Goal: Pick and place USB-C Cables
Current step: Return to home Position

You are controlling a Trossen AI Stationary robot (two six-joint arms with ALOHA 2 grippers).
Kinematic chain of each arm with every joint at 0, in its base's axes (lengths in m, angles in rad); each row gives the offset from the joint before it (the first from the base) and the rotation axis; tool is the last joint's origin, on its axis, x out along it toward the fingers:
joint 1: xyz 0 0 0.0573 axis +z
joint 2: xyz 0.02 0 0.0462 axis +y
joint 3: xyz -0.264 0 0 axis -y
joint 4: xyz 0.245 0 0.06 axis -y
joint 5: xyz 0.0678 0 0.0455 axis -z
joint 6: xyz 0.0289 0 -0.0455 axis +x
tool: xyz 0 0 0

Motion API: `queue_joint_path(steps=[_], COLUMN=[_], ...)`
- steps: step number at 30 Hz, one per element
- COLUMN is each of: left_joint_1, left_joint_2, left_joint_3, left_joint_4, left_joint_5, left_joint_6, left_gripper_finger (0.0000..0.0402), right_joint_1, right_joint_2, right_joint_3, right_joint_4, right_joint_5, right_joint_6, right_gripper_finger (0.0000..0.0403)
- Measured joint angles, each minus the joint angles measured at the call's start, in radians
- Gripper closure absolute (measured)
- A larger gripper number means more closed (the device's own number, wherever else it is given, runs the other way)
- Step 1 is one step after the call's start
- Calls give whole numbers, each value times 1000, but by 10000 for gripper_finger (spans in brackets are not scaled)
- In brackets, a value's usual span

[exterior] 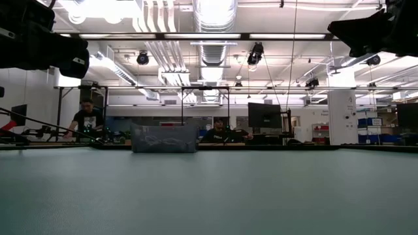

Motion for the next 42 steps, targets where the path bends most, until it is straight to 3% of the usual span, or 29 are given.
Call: queue_joint_path(steps=[42], left_joint_1=[0], left_joint_2=[14], left_joint_3=[0], left_joint_4=[-1], left_joint_5=[-1], left_joint_6=[-1], left_gripper_finger=[402], right_joint_1=[0], right_joint_2=[37], right_joint_3=[-2], right_joint_4=[-3], right_joint_5=[0], right_joint_6=[5], right_gripper_finger=[334])
